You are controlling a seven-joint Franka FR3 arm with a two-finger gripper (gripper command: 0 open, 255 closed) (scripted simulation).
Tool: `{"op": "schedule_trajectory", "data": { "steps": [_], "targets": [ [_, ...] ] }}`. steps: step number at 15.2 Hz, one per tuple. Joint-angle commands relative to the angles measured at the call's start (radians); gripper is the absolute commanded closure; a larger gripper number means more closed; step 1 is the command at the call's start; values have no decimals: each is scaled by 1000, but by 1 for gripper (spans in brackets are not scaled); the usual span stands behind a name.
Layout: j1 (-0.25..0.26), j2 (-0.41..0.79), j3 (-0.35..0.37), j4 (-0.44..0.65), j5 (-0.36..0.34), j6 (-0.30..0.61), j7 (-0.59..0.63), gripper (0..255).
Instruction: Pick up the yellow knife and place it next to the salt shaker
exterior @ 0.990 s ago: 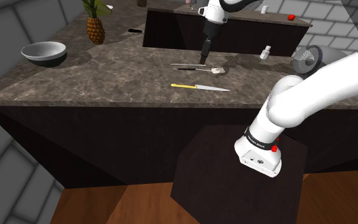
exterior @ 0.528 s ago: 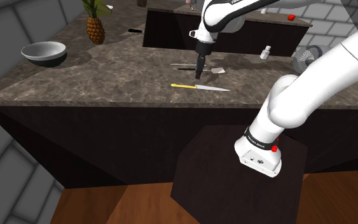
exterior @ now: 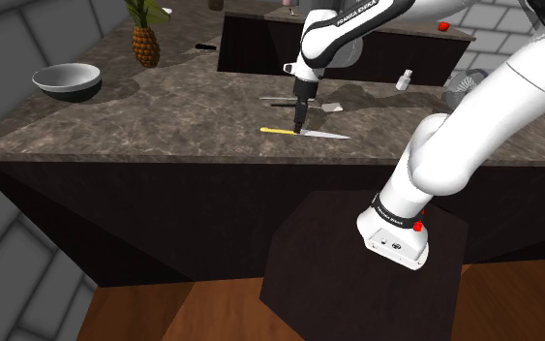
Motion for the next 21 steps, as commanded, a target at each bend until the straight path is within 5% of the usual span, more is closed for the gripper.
{"op": "schedule_trajectory", "data": {
  "steps": [1,8,9,21],
  "targets": [
    [2,10,-1,-8,5,18,-4,0],
    [2,10,-1,-8,5,18,-4,0],
    [2,10,-1,-8,5,18,-4,255],
    [-2,-21,5,9,-8,-28,11,255]
  ]
}}
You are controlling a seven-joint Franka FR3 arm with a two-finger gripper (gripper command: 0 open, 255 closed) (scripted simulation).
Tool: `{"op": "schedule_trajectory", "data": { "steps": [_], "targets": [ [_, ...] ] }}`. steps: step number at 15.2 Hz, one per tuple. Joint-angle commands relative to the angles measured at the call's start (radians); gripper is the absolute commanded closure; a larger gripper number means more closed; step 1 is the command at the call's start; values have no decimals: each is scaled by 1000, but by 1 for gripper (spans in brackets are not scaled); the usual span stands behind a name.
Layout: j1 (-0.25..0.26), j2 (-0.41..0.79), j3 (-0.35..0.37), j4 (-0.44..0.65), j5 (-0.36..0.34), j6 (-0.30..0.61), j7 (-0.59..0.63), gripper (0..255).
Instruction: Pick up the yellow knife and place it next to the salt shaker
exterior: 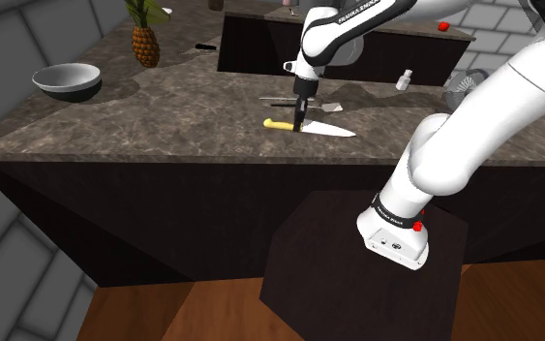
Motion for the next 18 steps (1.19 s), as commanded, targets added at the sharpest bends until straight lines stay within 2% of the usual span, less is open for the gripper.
{"op": "schedule_trajectory", "data": {
  "steps": [1,18],
  "targets": [
    [-3,-17,3,12,-8,-28,8,255],
    [-16,-133,33,153,-41,-278,69,255]
  ]
}}
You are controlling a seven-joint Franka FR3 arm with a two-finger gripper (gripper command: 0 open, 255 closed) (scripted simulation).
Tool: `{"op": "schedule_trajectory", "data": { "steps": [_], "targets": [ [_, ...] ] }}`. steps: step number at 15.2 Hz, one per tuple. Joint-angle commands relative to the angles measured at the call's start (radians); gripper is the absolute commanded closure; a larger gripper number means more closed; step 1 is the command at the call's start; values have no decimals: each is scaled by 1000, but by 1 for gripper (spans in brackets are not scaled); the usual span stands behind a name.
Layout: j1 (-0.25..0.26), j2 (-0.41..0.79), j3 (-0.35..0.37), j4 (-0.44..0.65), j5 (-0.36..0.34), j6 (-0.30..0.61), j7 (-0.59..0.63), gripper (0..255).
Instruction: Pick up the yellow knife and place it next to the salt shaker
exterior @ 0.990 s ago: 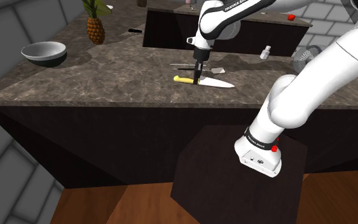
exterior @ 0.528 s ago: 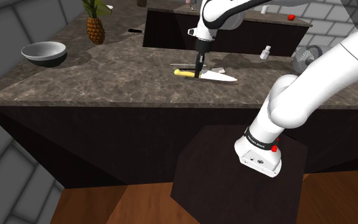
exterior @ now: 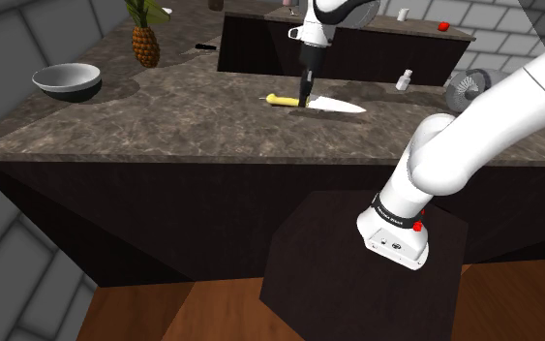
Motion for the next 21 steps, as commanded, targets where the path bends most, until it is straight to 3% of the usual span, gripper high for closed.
{"op": "schedule_trajectory", "data": {
  "steps": [1,11,21],
  "targets": [
    [0,-9,4,22,-1,-31,7,255],
    [1,-37,16,124,-4,-158,28,255],
    [-109,-79,-156,133,-125,-222,-195,255]
  ]
}}
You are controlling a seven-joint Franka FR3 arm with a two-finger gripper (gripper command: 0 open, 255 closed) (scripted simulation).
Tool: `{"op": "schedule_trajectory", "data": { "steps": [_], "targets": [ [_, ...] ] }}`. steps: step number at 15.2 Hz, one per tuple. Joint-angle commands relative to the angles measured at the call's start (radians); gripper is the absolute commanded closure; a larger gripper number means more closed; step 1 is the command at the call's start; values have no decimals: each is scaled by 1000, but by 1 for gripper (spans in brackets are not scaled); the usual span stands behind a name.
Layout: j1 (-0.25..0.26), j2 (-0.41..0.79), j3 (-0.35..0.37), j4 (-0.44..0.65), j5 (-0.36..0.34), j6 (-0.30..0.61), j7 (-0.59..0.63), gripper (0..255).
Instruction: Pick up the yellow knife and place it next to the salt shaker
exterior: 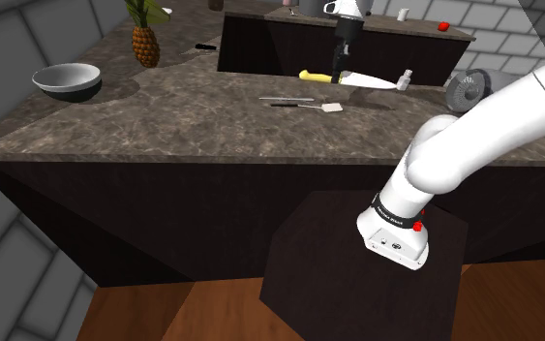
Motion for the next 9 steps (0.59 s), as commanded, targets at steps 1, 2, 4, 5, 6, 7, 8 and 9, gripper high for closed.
{"op": "schedule_trajectory", "data": {
  "steps": [1,2,4,5,6,7,8,9],
  "targets": [
    [-21,0,-37,6,-24,-8,-49,255],
    [-29,3,-56,14,-34,-13,-73,255],
    [-46,14,-95,34,-54,-21,-123,255],
    [-53,21,-115,45,-62,-25,-149,255],
    [-60,30,-135,57,-70,-29,-174,255],
    [-66,40,-156,71,-77,-32,-201,255],
    [-72,51,-177,85,-83,-35,-227,255],
    [-77,64,-198,101,-89,-38,-255,255]
  ]
}}
